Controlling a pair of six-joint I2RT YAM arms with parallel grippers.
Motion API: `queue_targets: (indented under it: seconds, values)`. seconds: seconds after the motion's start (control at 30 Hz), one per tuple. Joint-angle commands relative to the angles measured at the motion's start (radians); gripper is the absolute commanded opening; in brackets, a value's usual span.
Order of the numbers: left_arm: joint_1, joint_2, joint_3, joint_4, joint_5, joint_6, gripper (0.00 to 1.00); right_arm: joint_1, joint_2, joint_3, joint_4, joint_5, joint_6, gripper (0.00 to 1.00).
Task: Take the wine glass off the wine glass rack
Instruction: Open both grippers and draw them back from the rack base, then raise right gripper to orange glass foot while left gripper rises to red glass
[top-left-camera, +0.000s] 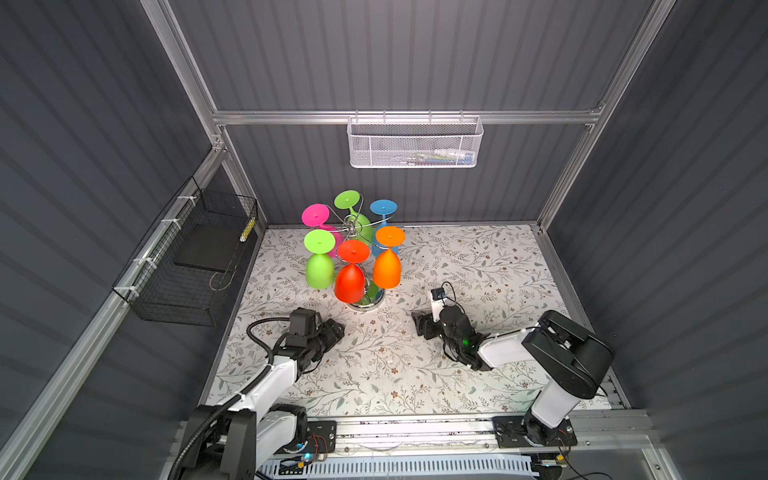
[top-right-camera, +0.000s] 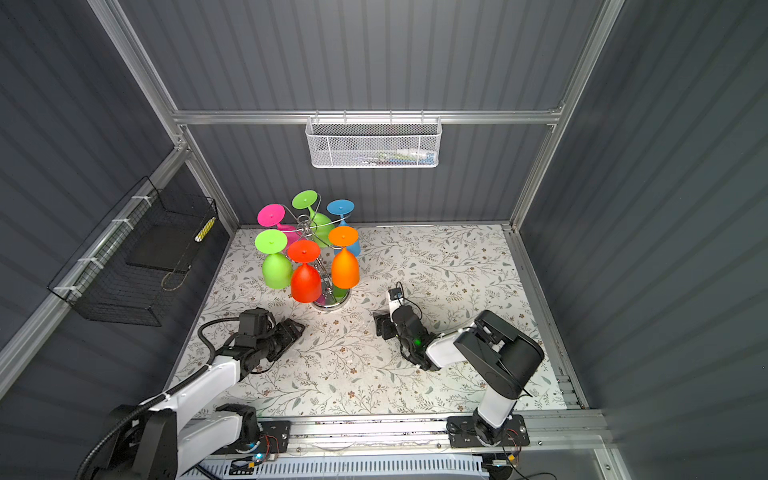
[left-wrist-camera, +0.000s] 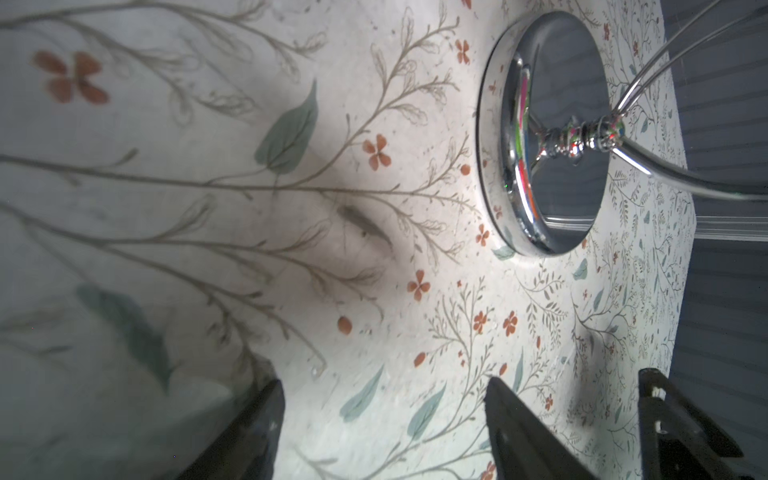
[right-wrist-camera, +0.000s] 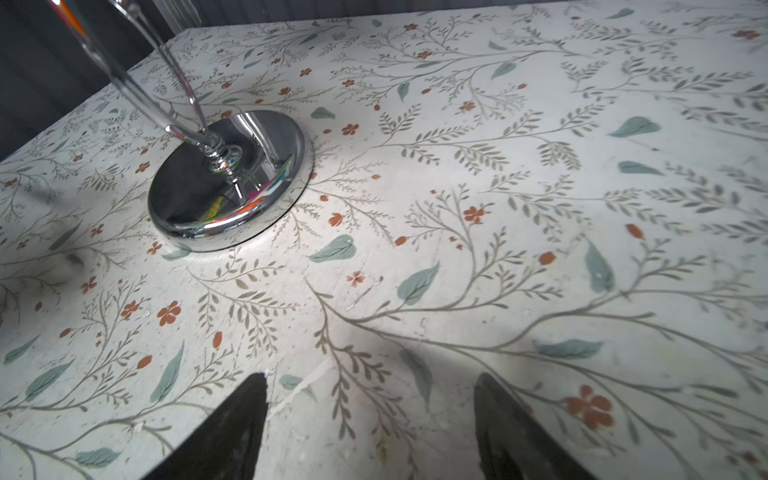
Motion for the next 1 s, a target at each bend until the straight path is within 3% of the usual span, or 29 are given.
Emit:
queue_targets:
  seconds: [0.0, 0.2, 0.43, 0.63, 0.97]
  values:
    - [-0.007, -0.114, -0.009, -0.185, -0.054, 0.021, 0.8, -0.039, -0.075, 0.004, -0.107, 0.025, 0.035, 0.79]
    - [-0.008, -0.32, 0.07, -0.413, -0.143, 0.05, 0.8, -0.091, -0.216, 0.049, -0.307, -0.042, 0.104, 0.81]
    - [-0.009, -0.423, 0.223, -0.525, -0.182, 0.157, 0.8, -0.119, -0.325, 0.201, -0.57, -0.072, 0.215, 0.81]
    - [-0.009, -0.404, 0.391, -0.537, -0.165, 0.227, 0.8, -0.138, -0.382, 0.346, -0.747, -0.091, 0.268, 0.81]
    - [-0.009, -0.294, 0.769, -0.643, -0.212, 0.475, 0.79, -0.211, -0.404, 0.563, -1.016, -0.176, 0.377, 0.78]
